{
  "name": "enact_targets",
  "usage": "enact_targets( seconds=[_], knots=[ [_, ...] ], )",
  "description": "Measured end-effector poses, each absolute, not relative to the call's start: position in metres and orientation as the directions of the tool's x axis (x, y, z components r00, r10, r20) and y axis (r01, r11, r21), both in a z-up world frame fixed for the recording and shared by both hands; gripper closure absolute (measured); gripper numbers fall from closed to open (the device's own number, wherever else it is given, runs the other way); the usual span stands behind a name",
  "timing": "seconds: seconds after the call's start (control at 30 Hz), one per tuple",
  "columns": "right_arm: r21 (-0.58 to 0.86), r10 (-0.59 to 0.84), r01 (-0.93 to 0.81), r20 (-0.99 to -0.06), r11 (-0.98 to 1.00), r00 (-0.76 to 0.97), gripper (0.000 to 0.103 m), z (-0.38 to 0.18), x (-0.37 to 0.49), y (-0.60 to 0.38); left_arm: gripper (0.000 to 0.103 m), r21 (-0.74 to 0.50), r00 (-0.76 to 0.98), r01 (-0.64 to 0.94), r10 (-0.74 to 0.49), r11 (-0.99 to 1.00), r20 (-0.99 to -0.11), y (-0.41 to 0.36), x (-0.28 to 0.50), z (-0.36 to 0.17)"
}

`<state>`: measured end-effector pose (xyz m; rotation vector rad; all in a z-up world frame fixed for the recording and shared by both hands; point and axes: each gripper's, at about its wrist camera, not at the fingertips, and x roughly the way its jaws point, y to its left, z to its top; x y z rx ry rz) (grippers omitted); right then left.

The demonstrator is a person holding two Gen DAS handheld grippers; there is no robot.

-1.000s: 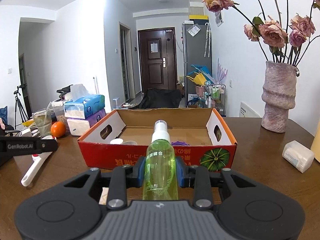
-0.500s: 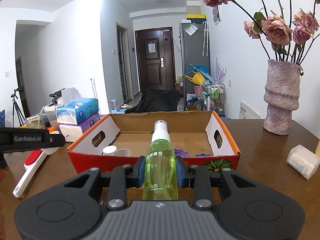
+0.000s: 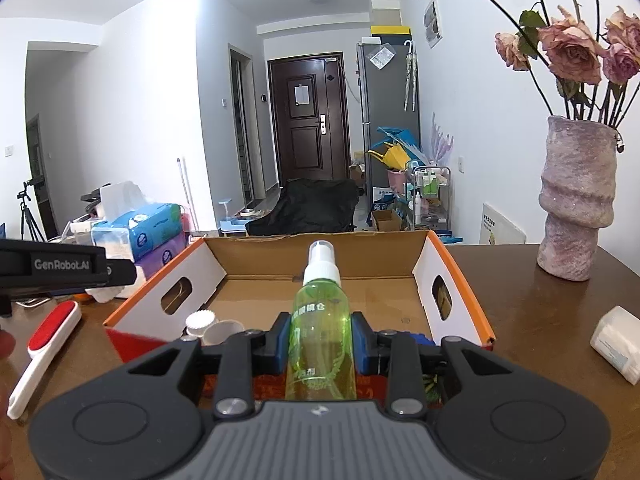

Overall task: Organize rigid objects
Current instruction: 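Open both tools to drop the green spray bottle and white cap into the box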

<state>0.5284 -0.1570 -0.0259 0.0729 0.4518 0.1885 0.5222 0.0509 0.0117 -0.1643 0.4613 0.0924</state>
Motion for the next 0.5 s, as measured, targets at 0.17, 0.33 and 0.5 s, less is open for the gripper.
enact_targets(
  seconds=[0.17,0.33,0.5],
  knots=[
    [0.109,0.199,-0.168,-0.429,0.98,0.881,0.073,-0.027,0.546,-0.157,0.061,-0.132,0.891,-0.124,0.051,0.983,-0.451,0.046,0.54,0.012],
    [0.106,0.193,-0.164,-0.425,0.981,0.884,0.073,-0.028,0.562,-0.159,0.061,-0.119,0.89,-0.11,0.045,0.987,-0.454,0.037,0.56,0.009],
    [0.106,0.192,-0.162,-0.423,0.981,0.886,0.073,-0.028,0.578,-0.158,0.061,-0.105,0.887,-0.103,0.043,0.989,-0.46,0.031,0.577,0.005]
  ],
)
